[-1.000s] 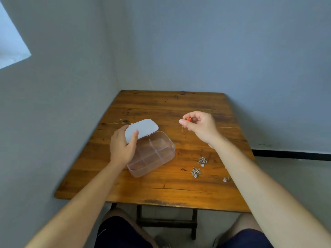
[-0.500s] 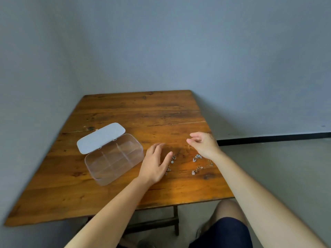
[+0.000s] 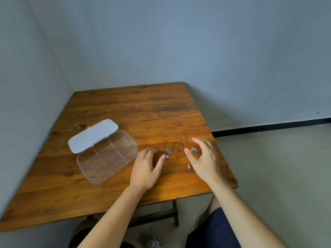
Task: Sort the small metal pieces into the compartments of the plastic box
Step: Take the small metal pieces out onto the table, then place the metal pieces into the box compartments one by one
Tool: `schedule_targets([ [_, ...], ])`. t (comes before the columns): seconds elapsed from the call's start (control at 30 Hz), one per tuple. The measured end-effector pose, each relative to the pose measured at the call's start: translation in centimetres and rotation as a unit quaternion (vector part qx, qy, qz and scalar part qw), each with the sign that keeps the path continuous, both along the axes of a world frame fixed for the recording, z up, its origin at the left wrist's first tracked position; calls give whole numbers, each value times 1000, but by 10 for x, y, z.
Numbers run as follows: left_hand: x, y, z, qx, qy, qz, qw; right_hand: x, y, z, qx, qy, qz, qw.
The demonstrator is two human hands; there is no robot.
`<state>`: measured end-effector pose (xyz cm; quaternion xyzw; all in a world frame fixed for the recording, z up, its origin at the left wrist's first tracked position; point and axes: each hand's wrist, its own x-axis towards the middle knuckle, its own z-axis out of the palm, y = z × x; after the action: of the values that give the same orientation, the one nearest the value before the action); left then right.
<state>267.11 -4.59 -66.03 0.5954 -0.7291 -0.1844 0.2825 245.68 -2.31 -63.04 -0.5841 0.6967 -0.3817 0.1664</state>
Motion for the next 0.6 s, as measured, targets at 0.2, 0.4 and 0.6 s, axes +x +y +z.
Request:
schedule_targets([
  [0.2,9,18,-3,-21,-9,6,1000,11,41,-30,94,171,-130,972],
  [0.4,9,21,-5,-44,-58,-23,997,14,37,-37,70,230,-179,954],
  [0.6,8,17,-6,-37,-32,-14,999,11,35,-40,38,206,-155,965],
])
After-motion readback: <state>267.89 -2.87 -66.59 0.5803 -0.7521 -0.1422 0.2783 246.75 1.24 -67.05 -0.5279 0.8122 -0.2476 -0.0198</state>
